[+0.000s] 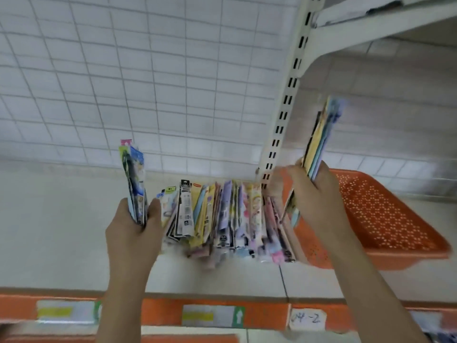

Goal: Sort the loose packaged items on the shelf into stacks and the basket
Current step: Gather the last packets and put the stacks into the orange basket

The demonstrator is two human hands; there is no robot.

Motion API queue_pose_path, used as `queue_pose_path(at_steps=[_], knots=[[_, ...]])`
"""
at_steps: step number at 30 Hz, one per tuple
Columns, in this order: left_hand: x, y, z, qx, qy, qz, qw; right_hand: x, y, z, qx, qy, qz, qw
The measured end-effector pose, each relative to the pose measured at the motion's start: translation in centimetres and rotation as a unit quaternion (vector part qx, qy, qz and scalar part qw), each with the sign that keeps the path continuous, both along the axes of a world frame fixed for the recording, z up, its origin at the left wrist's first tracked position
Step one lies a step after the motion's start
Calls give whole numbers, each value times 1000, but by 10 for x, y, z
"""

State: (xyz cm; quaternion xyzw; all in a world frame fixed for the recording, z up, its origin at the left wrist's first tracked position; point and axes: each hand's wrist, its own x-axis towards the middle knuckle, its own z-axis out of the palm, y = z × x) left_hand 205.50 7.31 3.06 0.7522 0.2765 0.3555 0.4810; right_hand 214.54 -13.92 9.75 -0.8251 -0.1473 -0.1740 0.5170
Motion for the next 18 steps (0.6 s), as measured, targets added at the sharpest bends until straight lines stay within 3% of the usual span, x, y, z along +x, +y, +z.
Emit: queue_pose_path(at_steps=[6, 11, 15, 18], knots=[[6, -38, 9, 38, -10, 19, 999, 18, -62, 6, -45, 33, -36, 998], [9, -36, 18, 32, 3, 25, 999, 48, -79, 3, -136, 62, -62, 987], [10, -30, 18, 32, 41, 1, 999, 81, -86, -11, -319, 234, -50, 917], [9, -28, 18, 32, 63, -22, 997, 97, -84, -29, -354, 360, 5, 863]])
